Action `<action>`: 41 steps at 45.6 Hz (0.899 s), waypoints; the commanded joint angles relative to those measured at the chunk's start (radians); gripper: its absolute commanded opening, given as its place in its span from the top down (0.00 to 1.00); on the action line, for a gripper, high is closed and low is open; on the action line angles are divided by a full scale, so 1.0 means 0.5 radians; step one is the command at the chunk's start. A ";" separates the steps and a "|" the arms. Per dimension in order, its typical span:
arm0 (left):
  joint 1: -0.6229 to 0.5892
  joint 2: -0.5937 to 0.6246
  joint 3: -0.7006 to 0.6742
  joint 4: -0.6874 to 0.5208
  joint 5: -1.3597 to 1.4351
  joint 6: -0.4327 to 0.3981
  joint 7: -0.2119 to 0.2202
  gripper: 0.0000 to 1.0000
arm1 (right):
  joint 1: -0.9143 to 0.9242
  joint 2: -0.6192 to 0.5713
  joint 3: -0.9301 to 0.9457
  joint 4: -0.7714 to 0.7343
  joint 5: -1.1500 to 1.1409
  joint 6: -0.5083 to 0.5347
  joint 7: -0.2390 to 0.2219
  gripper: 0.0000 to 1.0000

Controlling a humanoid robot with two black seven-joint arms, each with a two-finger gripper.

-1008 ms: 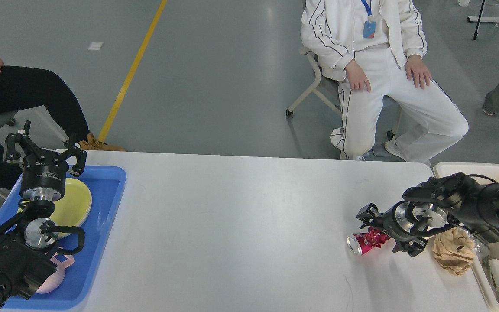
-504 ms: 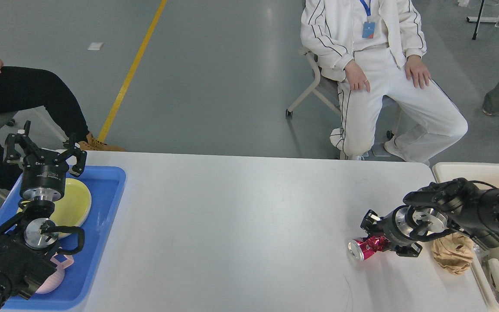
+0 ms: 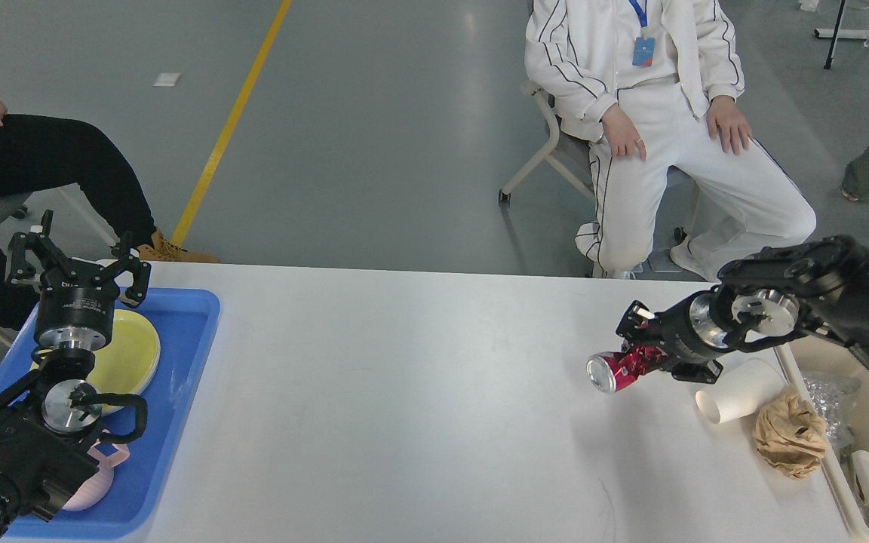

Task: Tidy desktop
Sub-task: 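Grasp the red can with the right gripper and lift it, then carry the red can over the white bin and release it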

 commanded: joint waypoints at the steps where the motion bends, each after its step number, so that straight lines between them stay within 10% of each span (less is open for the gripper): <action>1: 0.000 -0.003 0.000 0.000 0.000 0.000 0.000 0.04 | 0.320 -0.172 -0.025 0.041 0.000 0.182 0.000 0.99; 23: 0.000 0.000 0.000 0.000 0.003 0.000 0.000 0.04 | 1.060 -0.405 -0.286 0.007 -0.018 0.496 0.000 0.91; 41: 0.000 0.000 0.000 0.000 0.000 0.000 0.000 0.04 | 0.094 -0.611 -0.458 -0.244 -0.012 -0.400 0.003 0.90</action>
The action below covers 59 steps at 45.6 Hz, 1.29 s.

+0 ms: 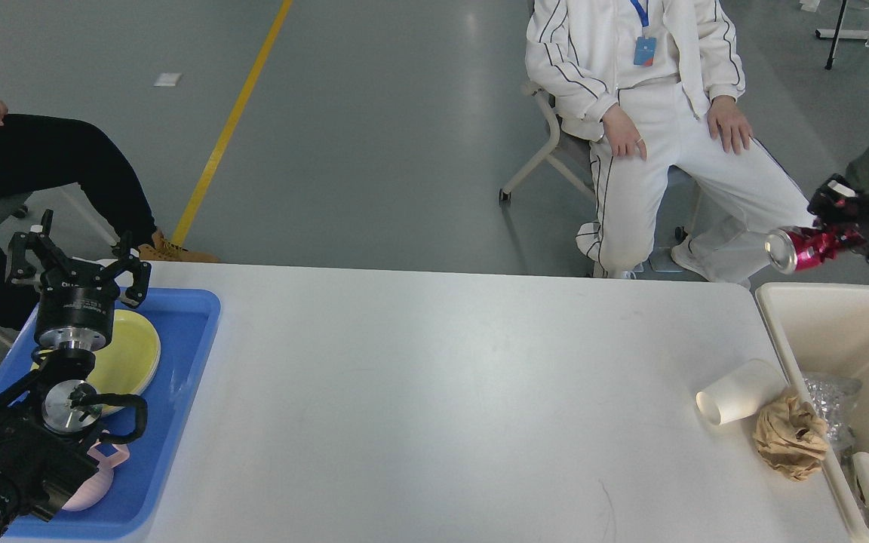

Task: Tidy desktop
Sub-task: 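Carry the red can over the white bin and release it, then swing the right gripper back down toward the brown paper ball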

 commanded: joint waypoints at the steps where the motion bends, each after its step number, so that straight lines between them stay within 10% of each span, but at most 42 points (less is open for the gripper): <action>1: 0.000 0.000 0.000 0.000 0.001 0.000 0.000 0.04 | -0.305 -0.100 0.025 -0.049 -0.008 -0.238 0.003 0.90; 9: 0.000 0.000 0.000 0.000 -0.002 0.000 0.000 0.04 | -0.713 -0.130 0.166 -0.309 -0.008 -0.278 0.003 0.80; 17: 0.000 0.000 0.000 0.000 -0.002 0.000 0.000 0.04 | -1.081 -0.130 0.411 -0.662 -0.011 -0.281 0.003 0.00; 32: 0.000 0.000 0.000 0.000 -0.002 0.000 0.000 0.04 | -1.174 -0.057 0.510 -0.718 -0.026 -0.259 0.006 0.00; 47: 0.000 -0.003 0.000 0.000 -0.002 0.000 0.000 0.04 | -0.297 0.265 0.038 -0.420 -0.137 -0.180 -0.052 0.00; 59: 0.000 0.000 0.000 0.000 -0.002 0.000 0.000 0.04 | 0.391 0.685 -0.181 -0.117 -0.131 0.446 -0.071 0.00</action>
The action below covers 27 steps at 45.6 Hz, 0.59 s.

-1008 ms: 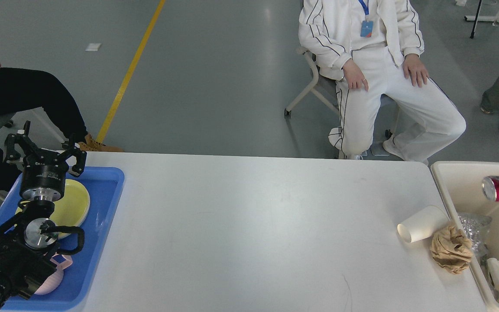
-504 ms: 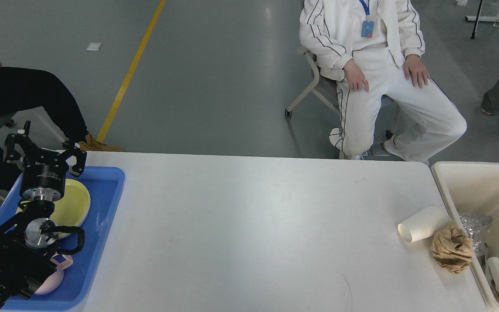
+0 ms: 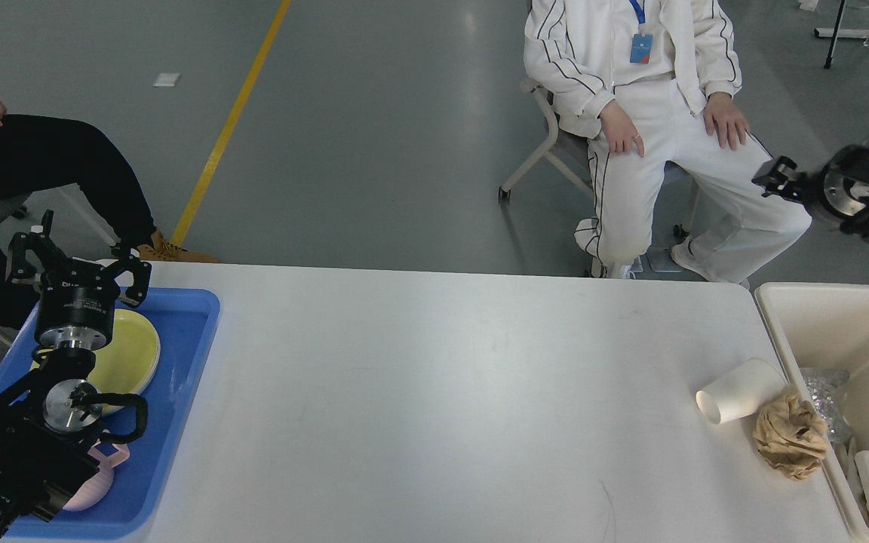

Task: Tidy desktop
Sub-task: 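Swing the right gripper back down toward the brown paper ball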

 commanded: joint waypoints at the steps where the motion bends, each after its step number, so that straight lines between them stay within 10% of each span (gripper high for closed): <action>1: 0.000 0.001 0.000 0.000 -0.001 0.000 0.000 0.04 | 0.332 0.162 -0.018 0.168 0.005 0.395 0.002 0.00; 17: 0.000 0.001 0.000 0.000 -0.001 0.000 0.000 0.04 | 0.893 0.206 0.185 0.487 0.020 1.284 0.002 0.00; 27: 0.000 0.001 0.000 0.000 -0.001 0.000 0.000 0.04 | 0.738 0.086 0.213 0.466 0.011 1.233 -0.001 0.00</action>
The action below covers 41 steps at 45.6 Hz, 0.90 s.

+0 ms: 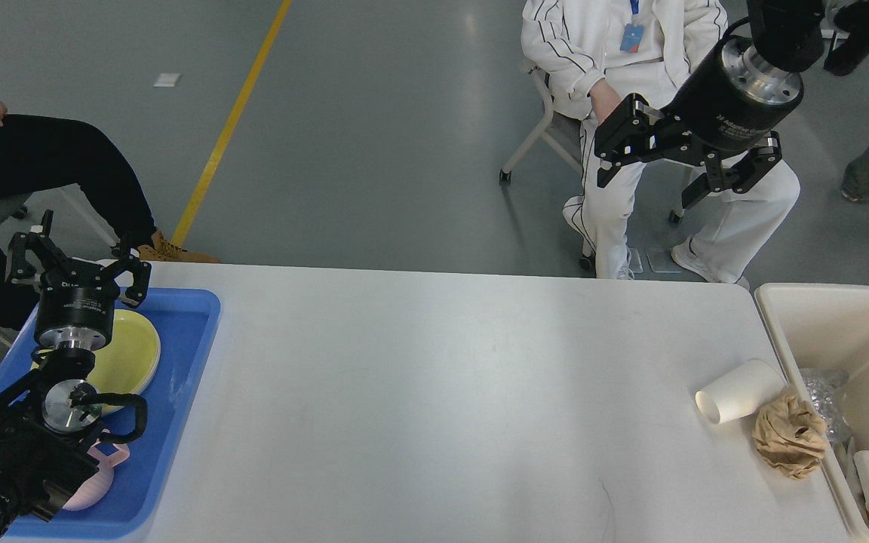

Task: Tidy desktop
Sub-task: 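Swing the right gripper back down toward the brown paper ball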

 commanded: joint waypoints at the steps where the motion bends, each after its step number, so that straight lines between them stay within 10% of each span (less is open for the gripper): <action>1: 0.000 0.000 0.000 0.000 0.000 0.000 0.000 0.04 | -0.185 -0.090 -0.006 -0.015 -0.013 -0.065 -0.001 0.00; 41: 0.000 0.000 0.000 0.000 0.000 0.000 0.000 0.04 | -1.584 -0.634 0.012 -0.126 -0.148 -1.127 0.002 0.00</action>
